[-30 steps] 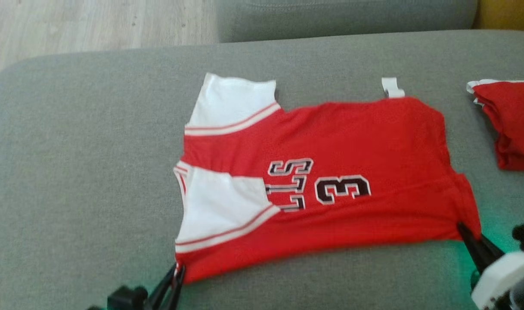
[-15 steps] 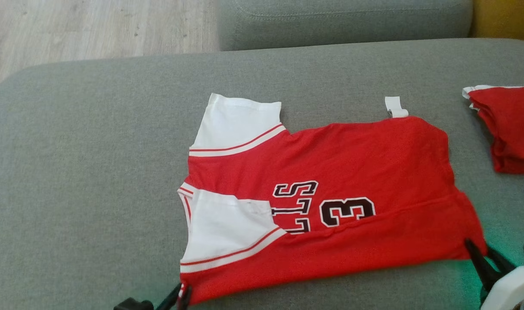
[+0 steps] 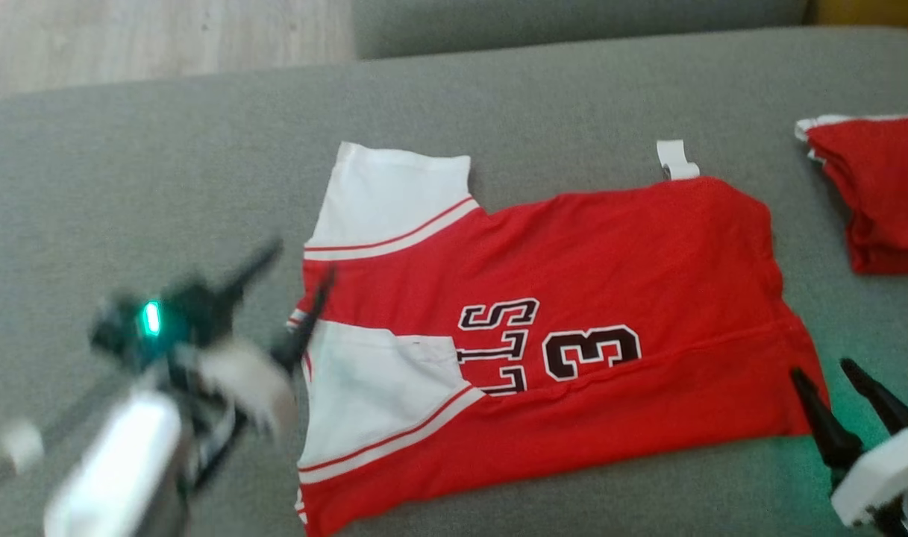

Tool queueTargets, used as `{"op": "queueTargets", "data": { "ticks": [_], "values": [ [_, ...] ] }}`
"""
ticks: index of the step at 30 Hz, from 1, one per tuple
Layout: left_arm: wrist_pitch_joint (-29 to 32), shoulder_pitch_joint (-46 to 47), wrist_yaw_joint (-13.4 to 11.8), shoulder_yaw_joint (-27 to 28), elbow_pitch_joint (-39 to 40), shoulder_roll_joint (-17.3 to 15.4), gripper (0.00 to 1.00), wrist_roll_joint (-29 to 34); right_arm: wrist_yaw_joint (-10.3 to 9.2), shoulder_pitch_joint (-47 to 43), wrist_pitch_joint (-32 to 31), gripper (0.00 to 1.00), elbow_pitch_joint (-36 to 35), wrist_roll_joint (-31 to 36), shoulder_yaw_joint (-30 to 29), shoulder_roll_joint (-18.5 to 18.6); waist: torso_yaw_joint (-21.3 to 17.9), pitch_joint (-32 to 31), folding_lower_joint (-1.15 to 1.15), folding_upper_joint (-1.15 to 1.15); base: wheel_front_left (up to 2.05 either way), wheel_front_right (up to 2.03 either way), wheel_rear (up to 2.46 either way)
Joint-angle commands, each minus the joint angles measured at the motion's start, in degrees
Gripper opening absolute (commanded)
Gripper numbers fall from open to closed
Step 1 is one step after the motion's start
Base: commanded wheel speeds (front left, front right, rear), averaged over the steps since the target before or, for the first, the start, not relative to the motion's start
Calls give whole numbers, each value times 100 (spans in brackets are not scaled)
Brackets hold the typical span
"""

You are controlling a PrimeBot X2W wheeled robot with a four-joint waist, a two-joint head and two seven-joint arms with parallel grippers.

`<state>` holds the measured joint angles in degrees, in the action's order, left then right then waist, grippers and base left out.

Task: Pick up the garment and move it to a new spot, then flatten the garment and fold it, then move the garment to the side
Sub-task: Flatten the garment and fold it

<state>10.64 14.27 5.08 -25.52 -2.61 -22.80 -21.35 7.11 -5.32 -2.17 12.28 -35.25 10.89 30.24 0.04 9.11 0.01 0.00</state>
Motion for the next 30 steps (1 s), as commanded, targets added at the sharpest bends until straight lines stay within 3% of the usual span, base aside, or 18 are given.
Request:
{"op": "queueTargets", "data": {
  "ticks": [1,8,13,20,27,28,29,30],
  "values": [
    [197,912,96,247,-114,-162,100,-117,37,303,-43,100,-263,86,36,149,-141,269,-1,0,0,0,0],
    [1016,2760,233,-192,-1510,-200,100,-647,37,836,-150,100,-422,198,219,145,-487,762,-1,0,0,0,0],
    [1497,3770,238,-757,-2541,-438,100,-987,37,1298,-148,100,-427,225,457,130,-814,1185,-1,0,0,0,0],
    [1380,4418,239,-1235,-3651,-650,100,-1115,37,1645,23,100,-182,149,689,103,-1116,1499,-1,0,0,0,0],
    [1197,4560,240,-1712,-3984,-745,100,-1513,37,1737,198,100,83,88,783,81,-1207,1551,-1,0,0,0,0],
    [1174,4573,240,-1784,-4004,-765,73,-1568,37,1751,215,100,111,82,793,78,-1213,1553,-1,0,0,0,0],
    [1166,4582,240,-1868,-4008,-777,25,-1631,37,1764,230,100,136,77,804,74,-1218,1555,-1,0,0,0,0],
    [1169,4590,240,-1968,-3989,-789,0,-1705,37,1779,245,100,160,69,811,71,-1219,1558,-1,0,0,0,0]
  ]
}}
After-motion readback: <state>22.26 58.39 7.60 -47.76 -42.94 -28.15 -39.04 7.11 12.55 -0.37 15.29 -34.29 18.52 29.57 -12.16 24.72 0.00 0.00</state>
